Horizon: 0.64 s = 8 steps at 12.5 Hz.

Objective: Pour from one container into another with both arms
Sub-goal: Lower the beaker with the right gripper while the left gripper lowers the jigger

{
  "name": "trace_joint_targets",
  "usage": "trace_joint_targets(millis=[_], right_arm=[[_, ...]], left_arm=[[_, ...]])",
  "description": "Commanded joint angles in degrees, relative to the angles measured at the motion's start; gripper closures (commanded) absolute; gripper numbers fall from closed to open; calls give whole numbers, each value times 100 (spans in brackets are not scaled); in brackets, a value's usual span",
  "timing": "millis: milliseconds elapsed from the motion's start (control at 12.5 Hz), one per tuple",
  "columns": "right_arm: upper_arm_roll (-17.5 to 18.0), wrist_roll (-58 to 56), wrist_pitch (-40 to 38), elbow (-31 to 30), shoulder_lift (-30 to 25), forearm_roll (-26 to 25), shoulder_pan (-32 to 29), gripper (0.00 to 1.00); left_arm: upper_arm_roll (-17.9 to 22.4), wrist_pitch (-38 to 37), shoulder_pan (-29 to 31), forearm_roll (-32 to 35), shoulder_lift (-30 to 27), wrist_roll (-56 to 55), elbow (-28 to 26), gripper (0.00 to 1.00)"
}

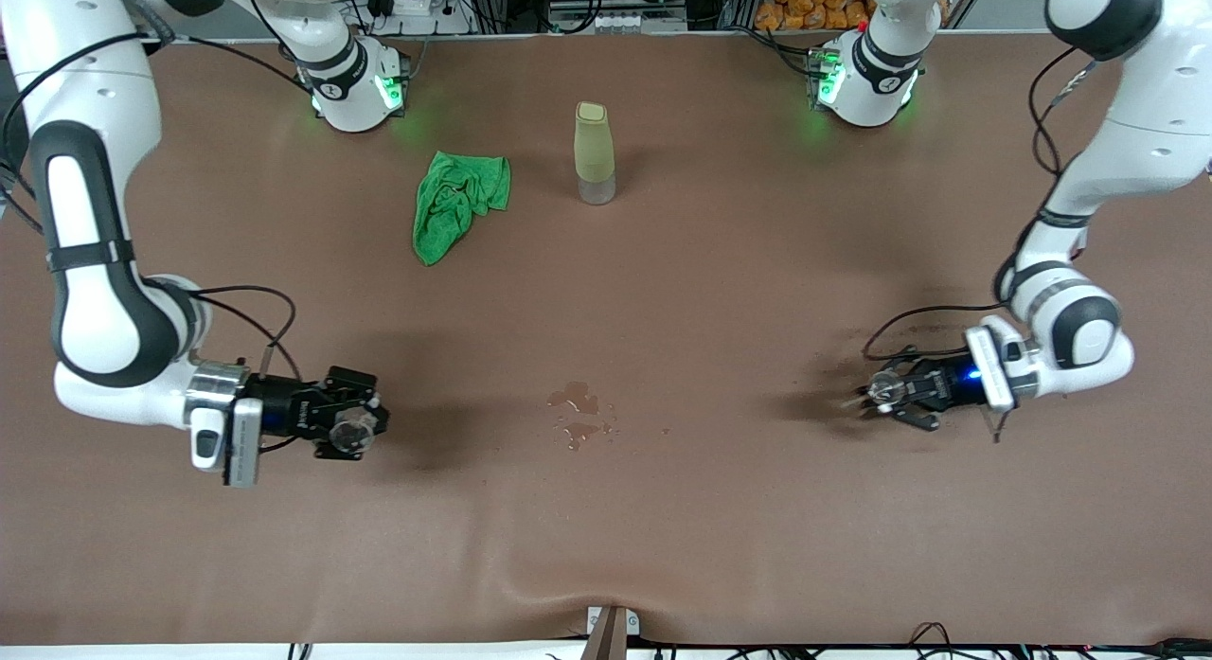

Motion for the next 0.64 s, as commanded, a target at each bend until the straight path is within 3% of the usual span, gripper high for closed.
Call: trace_joint_targets(millis=[0, 160, 559], right_arm=[[107, -1039, -66, 89, 115, -398, -498, 100], [73, -2145, -23, 98, 438, -565, -902, 100], [81, -4442, 109, 431, 1467, -505, -1615, 100]], left_arm=[[-57, -277, 352, 537, 157, 325, -22, 100], [-39, -286, 572, 967, 324, 440, 4, 100], [-31, -479, 670, 1013, 641, 757, -13, 100]])
